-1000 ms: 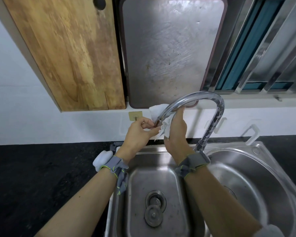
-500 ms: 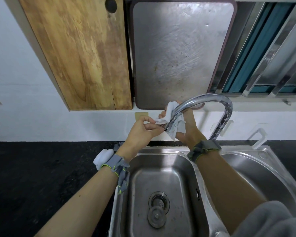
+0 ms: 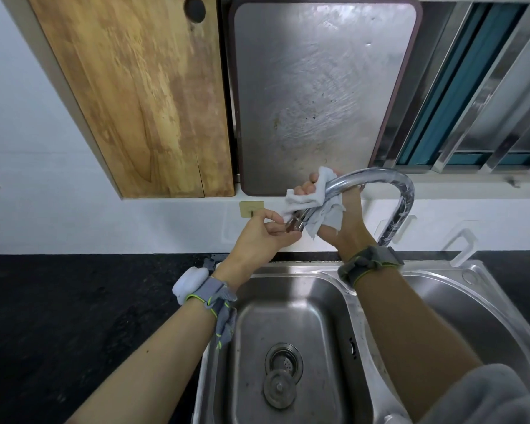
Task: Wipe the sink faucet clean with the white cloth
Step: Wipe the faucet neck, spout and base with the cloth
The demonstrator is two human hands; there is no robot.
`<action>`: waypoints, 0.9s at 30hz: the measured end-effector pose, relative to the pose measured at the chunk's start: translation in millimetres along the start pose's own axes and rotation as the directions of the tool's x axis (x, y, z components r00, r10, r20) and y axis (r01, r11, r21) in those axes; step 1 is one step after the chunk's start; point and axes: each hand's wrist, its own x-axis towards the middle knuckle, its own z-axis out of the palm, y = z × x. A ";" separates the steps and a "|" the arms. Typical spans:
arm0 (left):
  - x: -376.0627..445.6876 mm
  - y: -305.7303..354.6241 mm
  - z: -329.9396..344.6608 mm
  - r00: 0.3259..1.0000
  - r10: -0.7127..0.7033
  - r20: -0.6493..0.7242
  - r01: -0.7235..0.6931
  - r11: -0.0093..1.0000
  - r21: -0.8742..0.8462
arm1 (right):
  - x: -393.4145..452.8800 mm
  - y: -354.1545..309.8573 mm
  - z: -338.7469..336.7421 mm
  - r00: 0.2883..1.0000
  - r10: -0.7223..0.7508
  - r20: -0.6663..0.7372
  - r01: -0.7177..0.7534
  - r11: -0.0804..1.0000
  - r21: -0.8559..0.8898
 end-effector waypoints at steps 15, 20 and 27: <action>-1.3 0.8 0.6 1.000 -0.013 -0.010 0.013 1.000 -0.008 | -11.3 37.1 -15.0 0.940 -0.075 -0.331 0.067 0.997 -0.037; -0.4 -2.8 3.4 0.999 0.016 -0.028 -0.014 0.998 0.069 | -33.5 48.4 -15.1 0.968 -0.090 -0.235 0.092 0.996 -0.004; 1.0 -2.5 3.3 1.000 -0.012 -0.014 0.013 0.997 0.074 | -43.5 58.5 -13.2 0.938 -0.330 -0.103 0.238 0.833 -0.500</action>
